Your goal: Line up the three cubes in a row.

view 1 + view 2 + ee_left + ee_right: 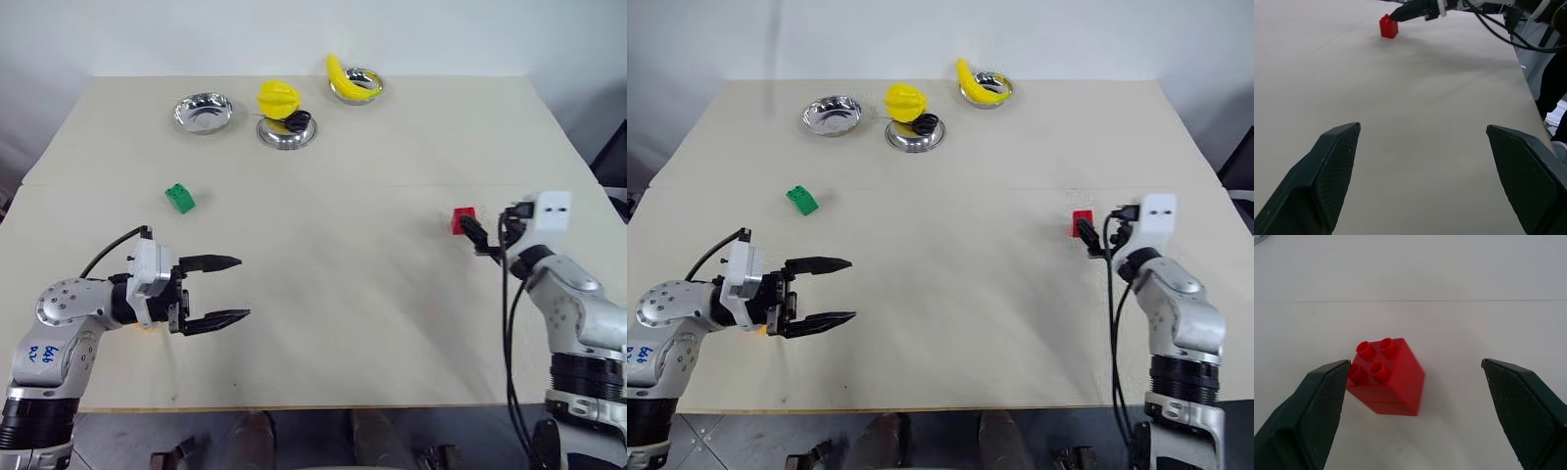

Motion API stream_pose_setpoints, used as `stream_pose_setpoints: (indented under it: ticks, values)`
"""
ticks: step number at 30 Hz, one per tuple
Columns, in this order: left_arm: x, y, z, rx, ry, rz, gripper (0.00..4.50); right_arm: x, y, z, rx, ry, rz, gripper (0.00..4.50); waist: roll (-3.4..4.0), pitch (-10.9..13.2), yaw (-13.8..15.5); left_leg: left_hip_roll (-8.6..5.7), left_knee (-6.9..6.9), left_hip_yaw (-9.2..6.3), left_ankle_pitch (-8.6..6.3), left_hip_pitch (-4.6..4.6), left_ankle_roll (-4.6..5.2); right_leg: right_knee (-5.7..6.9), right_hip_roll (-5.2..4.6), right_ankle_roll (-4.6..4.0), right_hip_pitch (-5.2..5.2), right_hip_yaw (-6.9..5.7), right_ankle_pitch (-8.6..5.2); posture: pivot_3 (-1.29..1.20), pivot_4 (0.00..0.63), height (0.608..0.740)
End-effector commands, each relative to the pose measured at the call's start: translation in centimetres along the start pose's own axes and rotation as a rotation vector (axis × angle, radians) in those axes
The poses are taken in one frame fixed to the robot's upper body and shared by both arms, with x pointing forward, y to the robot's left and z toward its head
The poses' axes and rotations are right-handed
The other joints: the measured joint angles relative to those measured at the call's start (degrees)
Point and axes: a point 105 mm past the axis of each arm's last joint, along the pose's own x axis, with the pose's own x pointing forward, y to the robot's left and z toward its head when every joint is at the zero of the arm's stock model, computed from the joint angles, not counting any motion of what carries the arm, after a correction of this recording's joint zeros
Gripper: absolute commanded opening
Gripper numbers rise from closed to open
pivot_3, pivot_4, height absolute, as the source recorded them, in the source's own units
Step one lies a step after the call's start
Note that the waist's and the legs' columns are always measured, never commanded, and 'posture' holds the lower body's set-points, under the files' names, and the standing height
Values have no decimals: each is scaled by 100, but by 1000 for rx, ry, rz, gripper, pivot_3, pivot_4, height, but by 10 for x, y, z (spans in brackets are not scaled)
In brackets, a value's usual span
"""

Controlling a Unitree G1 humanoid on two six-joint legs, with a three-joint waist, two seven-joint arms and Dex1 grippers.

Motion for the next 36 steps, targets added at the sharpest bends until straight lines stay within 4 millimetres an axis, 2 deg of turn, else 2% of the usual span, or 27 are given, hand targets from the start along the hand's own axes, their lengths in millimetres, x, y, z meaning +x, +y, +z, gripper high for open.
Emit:
stream_pose_setpoints:
  ticks: [1,4,13,14,17,22,24,26,28,30,36]
  values:
    - [-1,1,9,55,-6,13,4351,7,1,1,-17,-2,-54,4500,0,0,-4,0,0,0,0,0,0,0,0,0,-1,0,0,0,150,740]
    - [-2,2,11,59,-10,21,4351,9,14,-2,8,2,-8,4500,0,0,-8,0,-1,0,0,-1,0,0,0,0,-2,0,0,0,150,740]
    - [-3,0,10,55,-8,30,4351,13,5,-1,-31,-31,-65,4500,0,0,-13,0,-3,1,0,-1,0,-1,0,0,-3,0,0,0,150,740]
    - [-3,0,10,54,-8,30,4500,13,4,-1,-30,-35,-73,4110,0,0,-13,0,-4,1,0,-1,0,-1,0,0,-3,0,0,0,150,740]
    - [-3,-2,9,50,-5,26,4500,13,8,0,-28,-37,-40,3288,0,0,-17,0,-5,1,0,-1,0,0,0,0,-4,0,0,0,150,740]
    - [-3,-3,8,44,-7,24,4500,15,16,7,-42,-67,37,1507,0,0,-20,0,-6,1,0,-1,0,-1,0,0,-5,1,0,0,150,740]
    - [-4,-4,9,39,-10,23,4500,15,21,12,-58,-79,101,1497,1,1,-20,0,-6,3,0,-1,0,-2,0,0,-5,1,0,0,150,740]
    - [-4,-5,8,32,-12,19,4500,6,55,28,-145,-127,435,1497,6,4,-14,0,-6,3,0,-1,0,-2,0,0,-5,1,0,0,150,740]
    - [-4,-7,5,20,-4,7,4500,-20,85,32,-297,-157,820,1497,9,6,-16,0,-5,5,-2,-1,3,-8,0,0,-2,1,0,0,150,740]
    - [-5,-8,2,9,4,-3,4500,-40,92,22,-403,-107,1085,1497,10,7,-17,2,-7,7,-5,1,9,-16,1,1,3,-1,0,0,150,740]
    - [-5,-7,1,2,0,6,4500,-50,97,-22,-559,118,1386,1497,6,5,-18,4,6,7,-11,6,19,-23,-3,3,15,-5,2,0,150,740]
